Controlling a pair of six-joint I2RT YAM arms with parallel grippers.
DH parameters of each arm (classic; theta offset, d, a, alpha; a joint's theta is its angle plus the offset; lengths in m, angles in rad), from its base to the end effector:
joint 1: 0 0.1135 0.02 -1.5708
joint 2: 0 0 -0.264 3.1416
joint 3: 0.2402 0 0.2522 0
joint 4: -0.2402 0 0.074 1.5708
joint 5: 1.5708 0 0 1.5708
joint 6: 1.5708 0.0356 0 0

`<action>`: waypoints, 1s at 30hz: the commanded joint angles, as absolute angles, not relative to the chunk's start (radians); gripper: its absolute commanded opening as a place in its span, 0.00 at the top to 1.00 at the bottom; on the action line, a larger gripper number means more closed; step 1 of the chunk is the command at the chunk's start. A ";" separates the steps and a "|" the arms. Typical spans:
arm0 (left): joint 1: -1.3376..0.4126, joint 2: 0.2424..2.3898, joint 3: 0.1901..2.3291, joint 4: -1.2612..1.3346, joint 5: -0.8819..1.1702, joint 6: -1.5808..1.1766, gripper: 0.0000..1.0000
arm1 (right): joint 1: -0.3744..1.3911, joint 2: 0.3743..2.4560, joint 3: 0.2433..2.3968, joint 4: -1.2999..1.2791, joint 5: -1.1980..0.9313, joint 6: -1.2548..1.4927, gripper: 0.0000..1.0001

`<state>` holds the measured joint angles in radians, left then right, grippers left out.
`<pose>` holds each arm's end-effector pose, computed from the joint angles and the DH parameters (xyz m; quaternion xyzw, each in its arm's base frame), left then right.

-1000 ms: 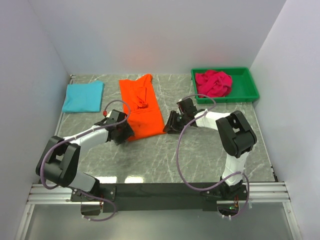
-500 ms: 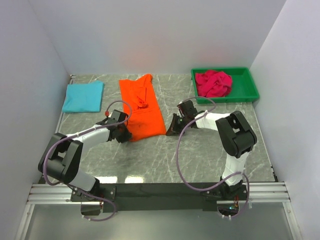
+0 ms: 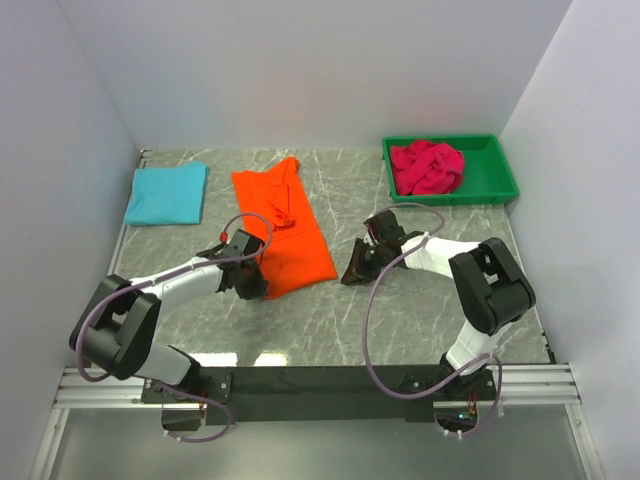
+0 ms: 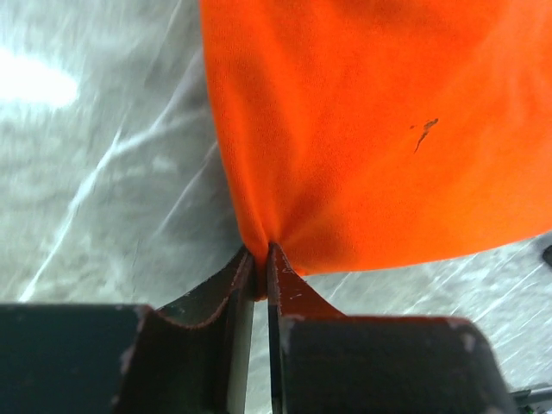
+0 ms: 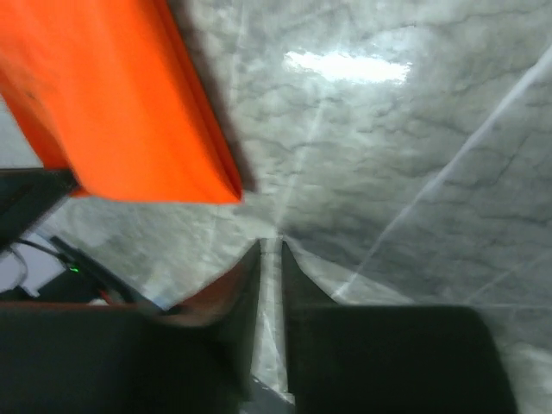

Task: Fold and stack the t-shirts
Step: Fold the tshirt

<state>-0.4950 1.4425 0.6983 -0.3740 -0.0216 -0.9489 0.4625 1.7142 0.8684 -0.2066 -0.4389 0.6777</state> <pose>0.2247 -0.1205 0.1550 -0.2216 0.9489 -0.1404 0.1753 0.2776 0.1553 0.1390 0.0458 0.9440 0.3122 0.0970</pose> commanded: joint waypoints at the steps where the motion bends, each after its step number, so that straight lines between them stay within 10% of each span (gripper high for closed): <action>1: -0.503 1.434 0.660 -0.477 -0.018 -0.950 0.85 | 0.471 1.677 0.882 -0.166 -0.445 0.679 0.74; 7: -0.502 1.439 0.677 -0.486 -0.035 -0.950 0.85 | 0.471 1.707 0.929 -0.141 -0.440 0.683 0.53; 21: -0.503 1.445 0.681 -0.486 -0.034 -0.951 0.86 | 0.526 1.844 1.011 -0.238 -0.356 0.638 0.52; 30: -0.502 1.442 0.693 -0.523 -0.045 -0.931 0.89 | 0.526 1.827 1.020 -0.325 -0.305 0.620 1.00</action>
<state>-0.4992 1.4303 0.6949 -0.4068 -0.0170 -0.9581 0.5194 1.8297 1.0130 -0.2356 -0.3790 0.6552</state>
